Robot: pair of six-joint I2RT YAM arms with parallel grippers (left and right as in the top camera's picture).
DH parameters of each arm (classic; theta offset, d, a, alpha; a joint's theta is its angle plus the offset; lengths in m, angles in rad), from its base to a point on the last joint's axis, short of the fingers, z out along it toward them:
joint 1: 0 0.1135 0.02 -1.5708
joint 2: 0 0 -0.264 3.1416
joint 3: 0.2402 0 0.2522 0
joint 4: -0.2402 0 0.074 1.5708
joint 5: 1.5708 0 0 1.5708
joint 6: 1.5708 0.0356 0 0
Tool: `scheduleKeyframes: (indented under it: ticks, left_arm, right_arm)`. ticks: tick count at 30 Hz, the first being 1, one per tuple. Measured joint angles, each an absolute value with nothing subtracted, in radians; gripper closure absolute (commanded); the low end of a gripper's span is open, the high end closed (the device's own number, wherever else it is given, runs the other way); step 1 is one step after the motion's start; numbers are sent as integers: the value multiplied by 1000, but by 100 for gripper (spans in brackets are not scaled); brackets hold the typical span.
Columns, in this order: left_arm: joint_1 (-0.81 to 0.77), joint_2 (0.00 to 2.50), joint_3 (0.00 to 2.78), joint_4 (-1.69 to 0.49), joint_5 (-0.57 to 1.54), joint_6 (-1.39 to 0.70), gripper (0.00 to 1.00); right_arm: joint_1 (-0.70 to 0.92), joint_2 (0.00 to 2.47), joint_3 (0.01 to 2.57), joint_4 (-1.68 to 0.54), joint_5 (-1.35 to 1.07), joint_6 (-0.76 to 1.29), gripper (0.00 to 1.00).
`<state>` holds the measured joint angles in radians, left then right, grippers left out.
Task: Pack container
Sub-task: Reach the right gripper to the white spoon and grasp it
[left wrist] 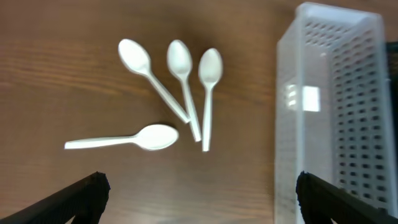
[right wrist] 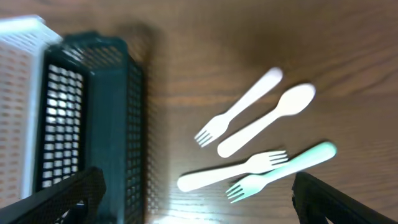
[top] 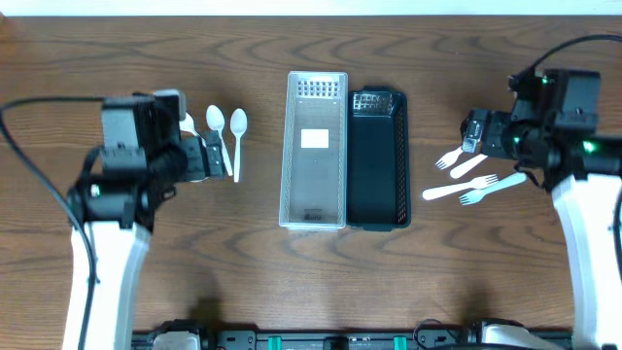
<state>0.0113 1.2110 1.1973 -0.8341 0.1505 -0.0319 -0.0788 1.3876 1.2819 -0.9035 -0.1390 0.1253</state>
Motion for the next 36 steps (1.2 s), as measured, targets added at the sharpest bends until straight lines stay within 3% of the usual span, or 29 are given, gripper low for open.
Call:
scheduleKeyframes:
  ticks: [13, 20, 28, 36]
  left_arm:
    - [136, 1328, 1228, -886, 150, -21, 2]
    - [137, 1329, 1228, -887, 150, -21, 2]
    - [137, 1329, 1228, -887, 150, -21, 2]
    - [137, 1329, 1228, -886, 150, -21, 2]
  right_arm:
    - [-181, 1730, 1283, -944, 22, 333, 8]
    - [-183, 1831, 1283, -813, 34, 396, 24]
    - [-184, 1915, 1283, -745, 35, 568, 33]
    - [-184, 1988, 1283, -682, 35, 609, 42]
